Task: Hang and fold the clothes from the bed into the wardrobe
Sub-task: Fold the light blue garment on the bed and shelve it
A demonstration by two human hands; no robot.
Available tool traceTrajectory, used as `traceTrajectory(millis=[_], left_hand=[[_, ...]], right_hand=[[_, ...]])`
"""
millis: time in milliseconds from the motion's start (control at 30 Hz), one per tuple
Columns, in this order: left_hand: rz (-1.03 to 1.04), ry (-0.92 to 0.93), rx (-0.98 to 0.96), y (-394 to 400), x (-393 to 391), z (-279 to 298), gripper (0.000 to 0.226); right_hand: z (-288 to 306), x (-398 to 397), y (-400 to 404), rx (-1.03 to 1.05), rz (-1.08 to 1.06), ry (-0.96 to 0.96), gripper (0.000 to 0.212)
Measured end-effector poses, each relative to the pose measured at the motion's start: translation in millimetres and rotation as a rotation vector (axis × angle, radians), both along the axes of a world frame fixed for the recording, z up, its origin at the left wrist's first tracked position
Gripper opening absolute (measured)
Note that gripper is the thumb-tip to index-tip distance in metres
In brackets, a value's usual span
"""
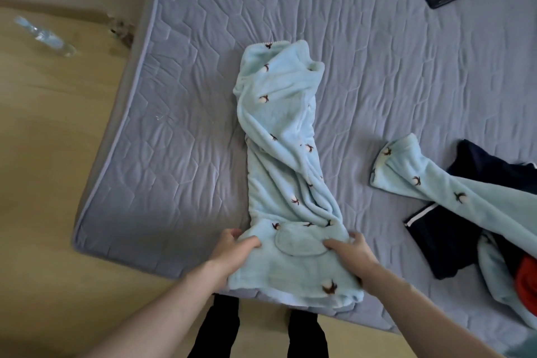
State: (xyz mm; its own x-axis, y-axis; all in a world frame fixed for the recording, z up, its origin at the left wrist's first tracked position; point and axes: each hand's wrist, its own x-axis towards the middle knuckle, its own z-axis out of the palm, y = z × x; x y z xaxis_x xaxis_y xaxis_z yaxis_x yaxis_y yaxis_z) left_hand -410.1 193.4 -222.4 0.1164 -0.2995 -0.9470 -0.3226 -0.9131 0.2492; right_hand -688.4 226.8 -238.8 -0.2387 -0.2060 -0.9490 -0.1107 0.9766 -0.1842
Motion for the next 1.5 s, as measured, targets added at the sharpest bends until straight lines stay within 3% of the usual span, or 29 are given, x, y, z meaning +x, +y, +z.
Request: traceTrajectory(millis=[100, 233, 333, 467, 600, 700, 833, 1000, 1100, 1200, 1300, 1400, 1500], left_hand=[[0.082, 0.034, -0.101, -36.8, 0.0, 3.6, 0.06], [0.121, 0.045, -0.19, -78.7, -8.0, 5.4, 0.032], [0.122, 0.081, -0.221, -105.7, -14.2, 9.9, 0.014], [0.238, 0.178, -0.24, -153.3, -16.9, 30.9, 0.018], [0.364, 0.286, -0.257, -225.6, -19.9, 55.6, 0.02], [0.502, 0.331, -0.336, -288.8, -24.4, 73.2, 0.032], [0.607, 0.358, -0.435, -343.1, -27.9, 71.4, 0.04], [0.119, -0.134, -0.423, -312.2, -25.2, -0.5, 0.047], [0.038, -0.093, -0.294, -271.6, -27.6, -35.8, 0.082], [0.077, 0.028, -0.268, -247.0, -38.4, -63.2, 0.111], [0.131, 0.123, -0.286, -238.6, -53.1, -83.3, 0.103], [0.182, 0.106, -0.313, -237.0, -57.1, -96.0, 0.067], [0.173, 0.044, -0.244, -233.2, -50.2, -97.6, 0.053]], right_hand=[[12.8, -7.8, -42.3, -0.052, -0.041, -0.003, 0.083], [24.8, -11.2, -95.9, -0.077, -0.057, -0.023, 0.043], [35.8, -14.5, -129.0, -0.074, -0.133, -0.091, 0.032], [54.0, -13.1, -174.7, -0.137, -0.23, -0.217, 0.048], [86.1, -19.6, -240.9, -0.323, -0.269, -0.341, 0.031], [101.9, -21.2, -294.3, -0.426, -0.439, -0.448, 0.034], [87.1, -7.0, -345.3, -0.596, -0.647, -0.317, 0.022], [24.6, 21.4, -304.2, -0.367, -0.216, 0.086, 0.062], [-16.0, 35.9, -248.8, -0.237, -0.181, 0.247, 0.092], [-44.3, 44.6, -210.1, -0.042, -0.296, 0.344, 0.117], [-60.8, 53.3, -186.6, 0.021, -0.551, 0.158, 0.123], [-68.9, 60.5, -179.7, -0.115, -0.647, -0.204, 0.095], [-70.4, 59.8, -182.7, -0.217, -0.708, -0.243, 0.077]])
